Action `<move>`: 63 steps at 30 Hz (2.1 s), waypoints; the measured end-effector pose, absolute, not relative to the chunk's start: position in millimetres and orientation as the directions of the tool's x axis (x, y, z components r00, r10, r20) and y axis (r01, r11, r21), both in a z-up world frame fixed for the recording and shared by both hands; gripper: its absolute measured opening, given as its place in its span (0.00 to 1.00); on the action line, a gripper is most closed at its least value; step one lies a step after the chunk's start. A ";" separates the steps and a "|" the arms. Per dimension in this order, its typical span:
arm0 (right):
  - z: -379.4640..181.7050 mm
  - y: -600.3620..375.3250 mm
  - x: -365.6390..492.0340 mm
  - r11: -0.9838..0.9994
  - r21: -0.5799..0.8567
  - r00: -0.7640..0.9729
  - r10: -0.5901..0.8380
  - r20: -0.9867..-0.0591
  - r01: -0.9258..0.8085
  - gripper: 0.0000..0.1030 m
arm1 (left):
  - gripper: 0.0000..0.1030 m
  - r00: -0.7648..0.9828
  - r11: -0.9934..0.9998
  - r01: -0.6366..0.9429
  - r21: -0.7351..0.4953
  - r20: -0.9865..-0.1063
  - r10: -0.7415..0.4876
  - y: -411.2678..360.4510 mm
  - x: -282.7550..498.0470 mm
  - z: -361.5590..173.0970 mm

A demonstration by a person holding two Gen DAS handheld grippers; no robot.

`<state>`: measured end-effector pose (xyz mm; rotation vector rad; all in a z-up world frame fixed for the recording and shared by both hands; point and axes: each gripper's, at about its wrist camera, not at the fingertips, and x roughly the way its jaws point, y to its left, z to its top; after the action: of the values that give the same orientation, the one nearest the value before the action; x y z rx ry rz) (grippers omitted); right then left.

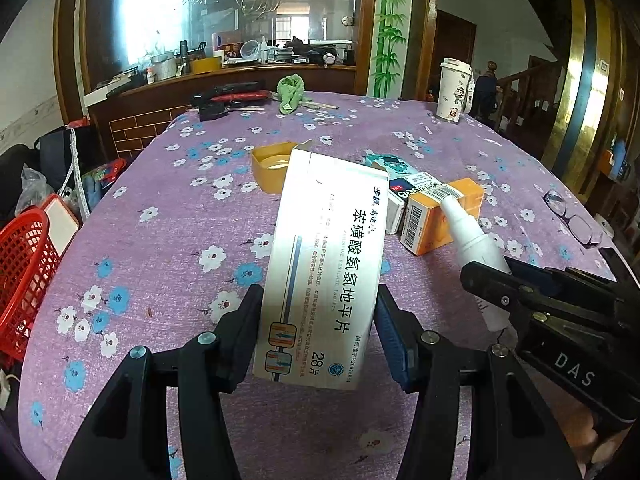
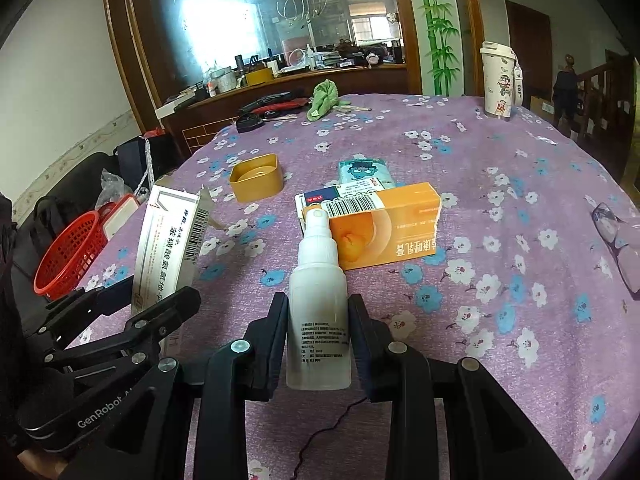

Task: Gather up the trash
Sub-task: 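Lift the medicine box with the left tool while the right tool lifts the spray bottle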

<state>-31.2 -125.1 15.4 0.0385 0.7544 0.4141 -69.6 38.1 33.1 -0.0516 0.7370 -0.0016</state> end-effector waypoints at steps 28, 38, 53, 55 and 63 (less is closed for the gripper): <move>45.2 -92.2 -33.2 0.879 0.223 0.581 0.451 -0.677 -0.423 0.31 | 0.52 0.783 0.989 -0.115 -0.090 -0.621 0.034 90.6 -90.0 71.5; 62.2 -11.7 -31.4 0.783 0.249 0.460 0.556 -0.692 -0.571 0.31 | 0.52 0.796 0.954 -0.280 -0.107 -0.582 0.169 173.1 -123.6 99.5; 82.0 40.9 -20.6 0.761 0.258 0.461 0.587 -0.666 -0.595 0.31 | 0.66 0.704 0.925 -0.227 -0.305 -0.708 -0.061 232.2 -122.2 65.1; 80.9 30.3 -18.7 0.772 0.258 0.472 0.578 -0.666 -0.581 0.31 | 0.75 0.668 0.932 -0.231 -0.278 -0.742 -0.056 212.6 -109.5 53.1; 76.4 0.1 -23.2 0.784 0.256 0.498 0.573 -0.651 -0.566 0.32 | 0.73 0.588 0.947 -0.287 -0.141 -0.807 0.058 180.0 -66.9 27.7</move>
<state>-23.2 0.1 76.4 0.0096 0.7910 0.6890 -66.9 180.0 27.7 -0.2696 0.9234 0.2036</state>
